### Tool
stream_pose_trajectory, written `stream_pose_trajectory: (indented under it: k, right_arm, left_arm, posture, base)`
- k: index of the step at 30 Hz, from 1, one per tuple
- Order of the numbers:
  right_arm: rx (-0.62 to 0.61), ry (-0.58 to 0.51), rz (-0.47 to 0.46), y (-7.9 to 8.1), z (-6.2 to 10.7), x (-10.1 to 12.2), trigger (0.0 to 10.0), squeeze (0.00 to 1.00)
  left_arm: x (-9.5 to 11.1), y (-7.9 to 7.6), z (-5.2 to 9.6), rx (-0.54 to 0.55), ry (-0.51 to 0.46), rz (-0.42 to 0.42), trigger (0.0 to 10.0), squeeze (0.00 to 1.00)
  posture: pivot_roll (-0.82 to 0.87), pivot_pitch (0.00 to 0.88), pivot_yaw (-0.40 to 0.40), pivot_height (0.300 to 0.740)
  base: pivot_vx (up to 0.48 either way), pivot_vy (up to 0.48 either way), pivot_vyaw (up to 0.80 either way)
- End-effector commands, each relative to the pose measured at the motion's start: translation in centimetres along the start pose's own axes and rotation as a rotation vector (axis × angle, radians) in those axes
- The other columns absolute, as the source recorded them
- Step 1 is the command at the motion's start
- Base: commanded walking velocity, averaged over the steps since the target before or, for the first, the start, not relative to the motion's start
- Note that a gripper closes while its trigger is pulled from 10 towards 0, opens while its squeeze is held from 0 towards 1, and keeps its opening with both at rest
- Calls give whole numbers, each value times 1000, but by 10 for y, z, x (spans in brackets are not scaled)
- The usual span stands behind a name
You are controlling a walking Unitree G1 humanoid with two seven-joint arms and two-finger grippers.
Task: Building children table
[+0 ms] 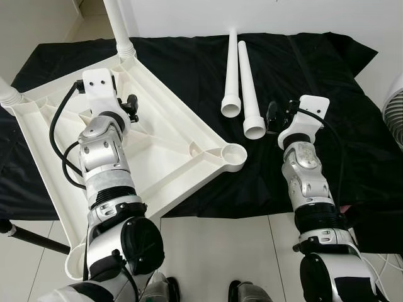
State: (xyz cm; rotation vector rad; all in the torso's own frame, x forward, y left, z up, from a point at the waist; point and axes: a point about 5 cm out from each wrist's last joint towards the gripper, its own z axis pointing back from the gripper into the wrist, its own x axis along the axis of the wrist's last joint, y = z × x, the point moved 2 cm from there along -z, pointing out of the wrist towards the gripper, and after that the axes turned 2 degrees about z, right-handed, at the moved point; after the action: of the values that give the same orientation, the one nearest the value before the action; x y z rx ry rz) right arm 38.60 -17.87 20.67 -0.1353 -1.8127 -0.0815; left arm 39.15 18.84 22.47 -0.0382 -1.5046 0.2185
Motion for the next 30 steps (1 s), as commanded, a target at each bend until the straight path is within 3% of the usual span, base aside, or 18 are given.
stream_pose_trajectory:
  k: [1, 10, 14, 18, 19, 22, 23, 26, 30]
  right_arm:
    - [-1, 17, -3, 1, 1, -4, 10000, 0]
    - [-4, 18, -4, 1, 2, -4, 10000, 0]
    - [-9, 16, -4, -1, 2, -4, 10000, 0]
    - [-13, 16, -3, -2, 2, -4, 10000, 0]
    - [-13, 16, -2, -2, 2, -3, 10000, 0]
    - [-14, 16, 0, -3, 2, -3, 10000, 0]
    - [-14, 16, 0, -3, 2, -3, 10000, 0]
    - [-13, 16, 3, -3, 2, -3, 10000, 0]
    - [-13, 15, 4, -4, 2, -3, 10000, 0]
  left_arm:
    - [3, 61, 34, 1004, -27, 23, 10000, 0]
    - [-4, 56, 28, 936, -50, 101, 10000, 0]
    - [-18, 64, 30, 987, 8, 146, 10000, 0]
    - [-21, 63, 27, 964, 45, 155, 10000, 0]
    - [-23, 57, 22, 892, 52, 199, 10000, 0]
    - [-23, 49, 14, 798, 60, 215, 10000, 0]
    - [-23, 49, 14, 798, 60, 215, 10000, 0]
    - [-18, 33, 2, 615, 34, 184, 10000, 0]
    - [-15, 29, -1, 570, 21, 156, 10000, 0]
  posture:
    - [-106, 126, 113, 740]
    - [-103, 130, 114, 740]
    - [-105, 134, 117, 740]
    - [-105, 137, 117, 740]
    - [-105, 137, 117, 740]
    - [-105, 137, 117, 740]
    - [-105, 137, 117, 740]
    - [-105, 137, 117, 740]
    - [-105, 141, 112, 740]
  base:
    - [0, 0, 0]
    - [0, 0, 0]
    - [0, 0, 0]
    - [0, 0, 0]
    - [0, 0, 0]
    - [0, 0, 0]
    - [0, 0, 0]
    - [0, 0, 0]
    - [0, 0, 0]
